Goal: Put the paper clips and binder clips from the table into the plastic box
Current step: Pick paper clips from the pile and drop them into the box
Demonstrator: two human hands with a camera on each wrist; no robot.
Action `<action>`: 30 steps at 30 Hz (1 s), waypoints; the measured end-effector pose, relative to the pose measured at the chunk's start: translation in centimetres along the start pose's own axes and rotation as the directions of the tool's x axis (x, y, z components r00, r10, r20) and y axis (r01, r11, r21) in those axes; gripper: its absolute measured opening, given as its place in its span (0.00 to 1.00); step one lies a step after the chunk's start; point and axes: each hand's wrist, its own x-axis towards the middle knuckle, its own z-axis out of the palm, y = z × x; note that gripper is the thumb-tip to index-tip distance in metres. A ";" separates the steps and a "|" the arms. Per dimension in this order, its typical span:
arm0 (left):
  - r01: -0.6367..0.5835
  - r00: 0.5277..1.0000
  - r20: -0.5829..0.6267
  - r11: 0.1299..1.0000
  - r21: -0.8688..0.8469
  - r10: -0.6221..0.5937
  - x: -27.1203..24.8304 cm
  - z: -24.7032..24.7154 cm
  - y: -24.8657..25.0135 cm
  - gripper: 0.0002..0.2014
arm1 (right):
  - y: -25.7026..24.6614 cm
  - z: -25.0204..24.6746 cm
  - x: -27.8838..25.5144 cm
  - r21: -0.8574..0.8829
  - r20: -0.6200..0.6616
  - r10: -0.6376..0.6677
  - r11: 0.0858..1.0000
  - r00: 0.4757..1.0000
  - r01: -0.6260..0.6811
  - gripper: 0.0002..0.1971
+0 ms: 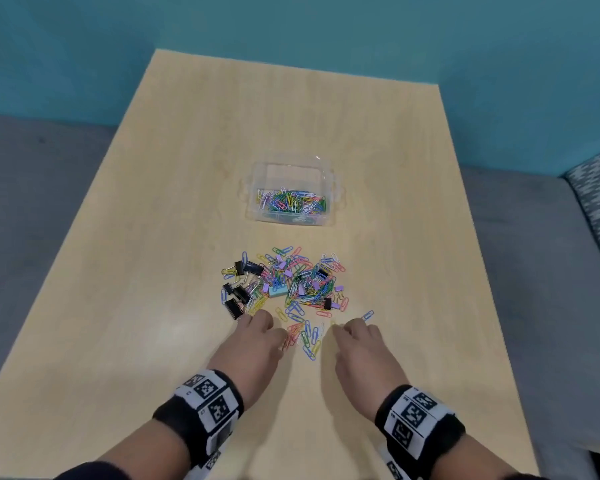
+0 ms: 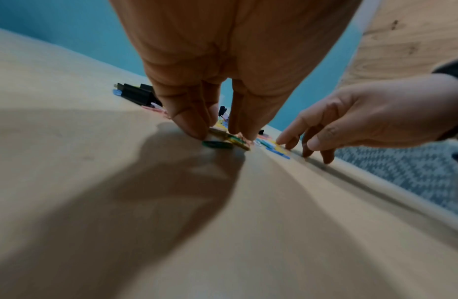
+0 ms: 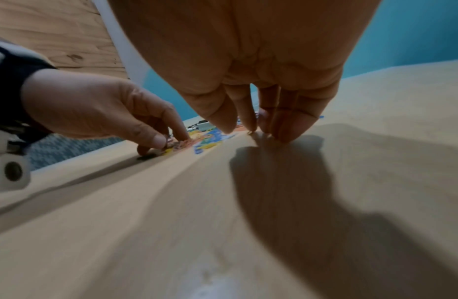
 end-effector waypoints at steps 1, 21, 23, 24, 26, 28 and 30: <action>0.047 0.999 0.017 0.996 -0.078 -0.046 -0.4 0.1 -0.1 0.17 | -0.1 0.2 -0.5 0.056 0.000 -0.012 0.998 1.000 0.012 0.20; 0.092 0.996 0.011 0.994 -0.054 -0.092 3.9 0.6 0.7 0.08 | -4.4 1.1 5.3 0.065 -0.024 -0.062 0.996 0.998 0.063 0.17; 0.075 0.996 0.048 0.997 -0.006 -0.075 3.8 0.6 0.7 0.09 | -4.4 0.9 5.3 0.041 -0.008 -0.083 0.996 0.997 0.083 0.16; 0.069 0.996 0.054 0.998 0.007 -0.069 3.8 0.4 0.8 0.10 | -4.3 0.7 5.3 0.030 -0.002 -0.092 0.995 0.996 0.092 0.16; 0.057 0.996 0.073 0.998 0.033 -0.060 3.7 -0.2 1.0 0.11 | -4.2 0.5 5.3 -0.011 0.012 -0.108 0.994 0.994 0.108 0.15; 0.043 0.994 0.097 0.997 0.058 -0.049 3.8 -0.7 1.2 0.12 | -4.0 0.4 5.4 -0.059 0.030 -0.123 0.990 0.992 0.124 0.15; 0.022 0.992 0.124 0.996 0.082 -0.032 3.9 -1.0 1.3 0.13 | -4.0 0.1 5.5 -0.105 0.045 -0.129 0.985 0.991 0.133 0.16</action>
